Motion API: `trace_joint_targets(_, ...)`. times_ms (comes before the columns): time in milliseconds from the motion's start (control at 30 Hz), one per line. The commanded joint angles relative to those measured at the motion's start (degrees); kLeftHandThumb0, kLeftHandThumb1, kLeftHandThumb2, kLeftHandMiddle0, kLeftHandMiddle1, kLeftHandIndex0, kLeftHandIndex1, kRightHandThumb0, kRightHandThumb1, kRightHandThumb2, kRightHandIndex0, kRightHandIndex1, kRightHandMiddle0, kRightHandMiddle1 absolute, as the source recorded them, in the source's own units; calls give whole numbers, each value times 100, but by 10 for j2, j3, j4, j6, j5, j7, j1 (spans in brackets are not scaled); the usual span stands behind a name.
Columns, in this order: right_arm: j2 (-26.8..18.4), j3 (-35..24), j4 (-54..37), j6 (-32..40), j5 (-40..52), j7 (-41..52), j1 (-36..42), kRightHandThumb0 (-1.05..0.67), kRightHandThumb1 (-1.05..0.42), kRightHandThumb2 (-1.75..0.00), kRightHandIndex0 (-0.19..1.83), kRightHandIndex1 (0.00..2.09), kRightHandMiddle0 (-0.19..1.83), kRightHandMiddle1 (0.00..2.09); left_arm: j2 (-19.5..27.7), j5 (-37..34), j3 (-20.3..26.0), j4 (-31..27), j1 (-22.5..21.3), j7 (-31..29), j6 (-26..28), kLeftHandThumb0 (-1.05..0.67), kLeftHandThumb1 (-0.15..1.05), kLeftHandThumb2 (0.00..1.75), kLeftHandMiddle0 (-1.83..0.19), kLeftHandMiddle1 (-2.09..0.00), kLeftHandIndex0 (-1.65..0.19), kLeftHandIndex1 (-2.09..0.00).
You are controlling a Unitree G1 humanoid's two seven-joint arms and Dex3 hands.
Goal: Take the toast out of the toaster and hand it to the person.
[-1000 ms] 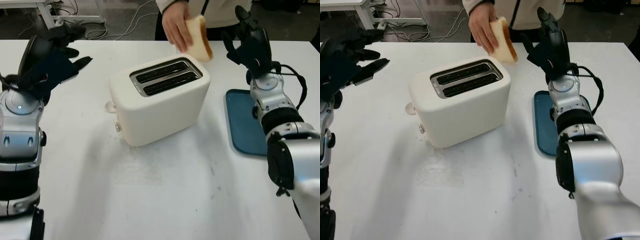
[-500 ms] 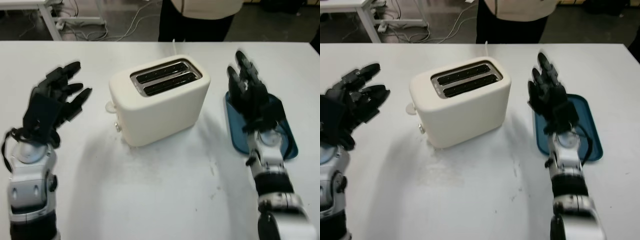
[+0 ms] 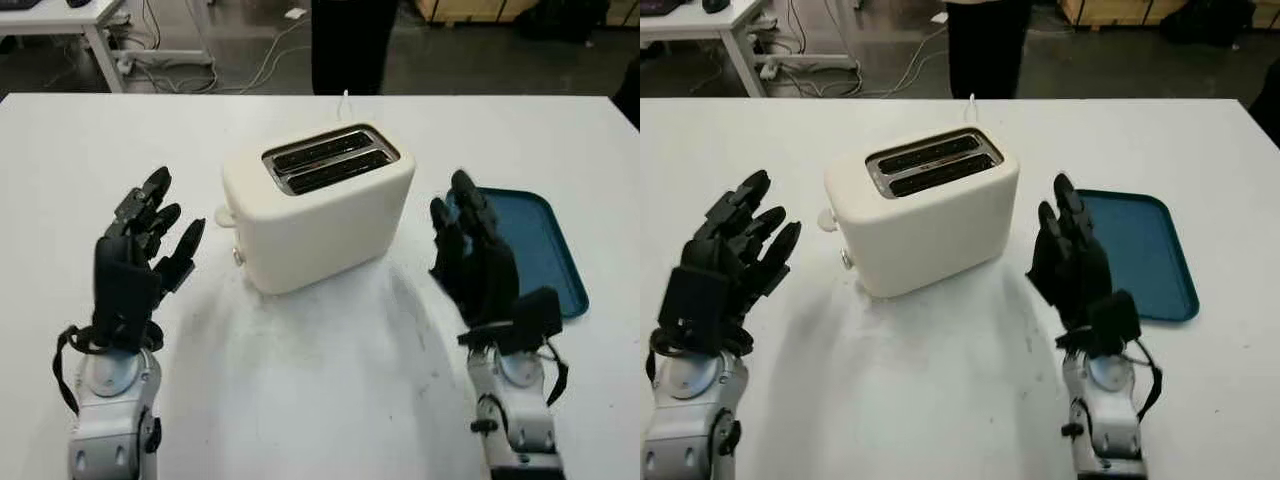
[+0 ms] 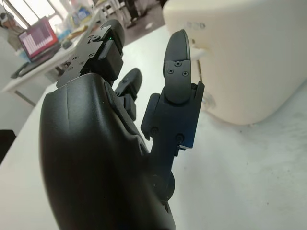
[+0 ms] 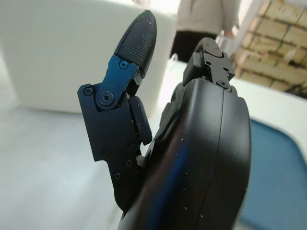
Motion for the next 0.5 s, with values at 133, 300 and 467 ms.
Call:
trace_joint_targets(133, 16, 19, -7, -10, -17, -5, 23, -66, -92, -81, 0, 0, 0, 0, 0, 21, -26, -9, 16, 1, 9, -55, 92, 53, -17, -45, -33, 0)
trace_joint_targets(300, 19, 17, -8, -12, -23, -13, 17, -67, -92, -81, 0, 0, 0, 0, -9, 33, -45, -9, 21, 4, 22, -58, 92, 52, -16, -43, -31, 0)
trace_joint_targets(467, 17, 12, 1, -18, -28, -15, 11, -70, -92, -79, 0, 0, 0, 0, -8, 33, -57, 8, 24, 4, 14, -57, 92, 53, -16, -46, -32, -1)
